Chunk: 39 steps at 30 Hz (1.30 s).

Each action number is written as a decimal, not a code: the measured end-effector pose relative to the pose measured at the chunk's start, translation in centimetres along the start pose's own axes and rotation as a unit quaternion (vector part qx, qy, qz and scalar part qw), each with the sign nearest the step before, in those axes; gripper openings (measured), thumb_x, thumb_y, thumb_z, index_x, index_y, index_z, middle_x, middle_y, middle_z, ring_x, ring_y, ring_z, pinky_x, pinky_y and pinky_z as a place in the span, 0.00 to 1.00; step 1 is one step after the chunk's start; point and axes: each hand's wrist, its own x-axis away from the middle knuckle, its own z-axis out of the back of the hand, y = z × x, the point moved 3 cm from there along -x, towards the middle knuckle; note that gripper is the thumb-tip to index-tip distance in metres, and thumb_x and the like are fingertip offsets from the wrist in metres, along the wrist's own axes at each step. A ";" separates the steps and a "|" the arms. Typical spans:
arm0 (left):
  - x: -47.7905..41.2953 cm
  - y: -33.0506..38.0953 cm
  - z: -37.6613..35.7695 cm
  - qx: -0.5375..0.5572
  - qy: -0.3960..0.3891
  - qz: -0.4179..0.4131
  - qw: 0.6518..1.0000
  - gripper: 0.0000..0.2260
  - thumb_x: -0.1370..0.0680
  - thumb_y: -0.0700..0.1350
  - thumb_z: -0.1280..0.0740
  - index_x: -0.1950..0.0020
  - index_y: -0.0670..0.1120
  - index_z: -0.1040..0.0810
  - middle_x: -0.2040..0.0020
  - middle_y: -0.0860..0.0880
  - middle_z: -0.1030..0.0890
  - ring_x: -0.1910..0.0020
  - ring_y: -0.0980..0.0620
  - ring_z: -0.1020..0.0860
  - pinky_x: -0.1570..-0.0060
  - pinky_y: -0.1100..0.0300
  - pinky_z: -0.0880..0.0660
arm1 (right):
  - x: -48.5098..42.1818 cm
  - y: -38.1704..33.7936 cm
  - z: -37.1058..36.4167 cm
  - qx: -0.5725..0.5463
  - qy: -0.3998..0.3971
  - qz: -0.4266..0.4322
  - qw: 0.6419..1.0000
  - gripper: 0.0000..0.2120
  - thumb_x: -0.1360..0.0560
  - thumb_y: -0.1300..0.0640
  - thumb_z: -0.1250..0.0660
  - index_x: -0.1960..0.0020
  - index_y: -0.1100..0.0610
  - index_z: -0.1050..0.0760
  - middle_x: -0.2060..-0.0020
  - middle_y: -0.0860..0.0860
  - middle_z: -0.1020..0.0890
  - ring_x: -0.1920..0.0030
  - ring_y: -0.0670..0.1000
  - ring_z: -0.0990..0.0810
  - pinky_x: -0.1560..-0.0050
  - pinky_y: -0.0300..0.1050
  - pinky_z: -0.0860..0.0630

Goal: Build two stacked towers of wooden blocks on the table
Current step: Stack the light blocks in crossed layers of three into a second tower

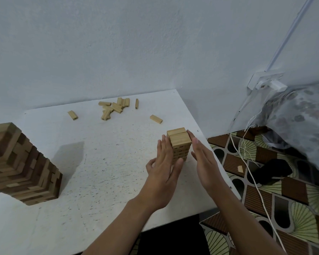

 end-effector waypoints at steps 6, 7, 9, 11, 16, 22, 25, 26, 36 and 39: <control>-0.2 -0.2 0.0 -0.006 0.001 -0.004 1.000 0.30 0.17 0.60 0.55 0.19 0.55 0.65 0.20 0.62 0.67 0.24 0.67 0.68 0.23 0.57 0.55 | -0.2 0.0 0.1 0.008 0.001 0.014 1.000 0.17 0.16 0.51 0.48 0.30 0.47 0.30 0.38 0.37 0.20 0.33 0.35 0.26 0.40 0.26 0.31; -0.2 -0.2 0.0 -0.006 0.001 -0.005 1.000 0.30 0.17 0.60 0.55 0.19 0.55 0.65 0.20 0.62 0.67 0.24 0.68 0.67 0.24 0.57 0.54 | -0.2 0.0 0.1 0.011 0.001 0.017 1.000 0.17 0.16 0.52 0.48 0.30 0.47 0.29 0.38 0.38 0.19 0.33 0.36 0.26 0.39 0.27 0.30; -0.1 -0.4 0.1 -0.005 -0.002 -0.006 1.000 0.30 0.17 0.60 0.55 0.19 0.55 0.65 0.20 0.62 0.67 0.24 0.68 0.67 0.23 0.57 0.54 | -0.2 0.0 0.1 0.016 0.001 0.019 1.000 0.17 0.16 0.51 0.48 0.30 0.47 0.29 0.37 0.40 0.20 0.33 0.38 0.26 0.39 0.29 0.30; -0.1 -0.6 0.1 0.002 0.010 -0.007 1.000 0.29 0.16 0.60 0.54 0.18 0.56 0.63 0.19 0.61 0.64 0.23 0.67 0.65 0.22 0.55 0.54 | -0.3 0.1 0.2 0.023 0.004 0.020 1.000 0.18 0.16 0.50 0.47 0.29 0.47 0.29 0.36 0.39 0.21 0.32 0.37 0.27 0.39 0.28 0.30; -0.6 -0.4 1.6 0.046 0.053 0.031 0.997 0.26 0.17 0.62 0.51 0.24 0.64 0.62 0.19 0.62 0.58 0.25 0.70 0.62 0.24 0.59 0.57 | -0.8 0.1 0.6 0.038 0.017 0.020 0.999 0.25 0.20 0.42 0.45 0.25 0.47 0.33 0.32 0.35 0.26 0.31 0.32 0.31 0.34 0.30 0.33; -1.6 -0.6 1.4 0.008 0.038 0.022 0.999 0.29 0.18 0.63 0.56 0.20 0.58 0.63 0.18 0.59 0.61 0.23 0.68 0.64 0.23 0.57 0.56 | -1.0 0.1 0.2 0.023 0.007 0.016 1.000 0.24 0.19 0.45 0.46 0.25 0.50 0.32 0.34 0.35 0.25 0.34 0.30 0.29 0.41 0.24 0.32; -2.0 -0.9 1.2 0.003 0.041 0.020 0.999 0.31 0.18 0.62 0.57 0.17 0.54 0.61 0.18 0.59 0.61 0.23 0.68 0.64 0.24 0.57 0.55 | -1.1 0.3 0.1 0.023 0.009 0.022 0.999 0.24 0.19 0.44 0.46 0.25 0.50 0.31 0.34 0.37 0.24 0.33 0.33 0.28 0.38 0.28 0.32; -2.1 -0.9 1.1 0.002 0.042 0.018 0.999 0.30 0.17 0.61 0.57 0.17 0.54 0.60 0.18 0.59 0.61 0.23 0.68 0.64 0.25 0.58 0.54 | -1.2 0.3 0.1 0.025 0.011 0.021 0.999 0.24 0.19 0.44 0.46 0.26 0.48 0.31 0.35 0.36 0.23 0.33 0.33 0.28 0.38 0.27 0.32; -2.3 -0.9 0.9 -0.019 0.041 0.015 0.999 0.29 0.17 0.59 0.57 0.17 0.53 0.60 0.18 0.59 0.61 0.23 0.68 0.65 0.27 0.61 0.55 | -1.3 0.6 0.3 0.060 0.019 0.028 0.998 0.18 0.14 0.52 0.46 0.25 0.51 0.32 0.37 0.36 0.23 0.35 0.32 0.27 0.40 0.26 0.32; -2.2 -0.8 0.9 -0.022 0.044 0.010 0.999 0.29 0.15 0.58 0.52 0.17 0.54 0.60 0.17 0.57 0.60 0.22 0.65 0.63 0.29 0.63 0.56 | -1.4 0.7 0.6 0.050 0.015 0.025 0.998 0.19 0.15 0.53 0.45 0.24 0.51 0.34 0.35 0.36 0.25 0.35 0.31 0.28 0.39 0.25 0.32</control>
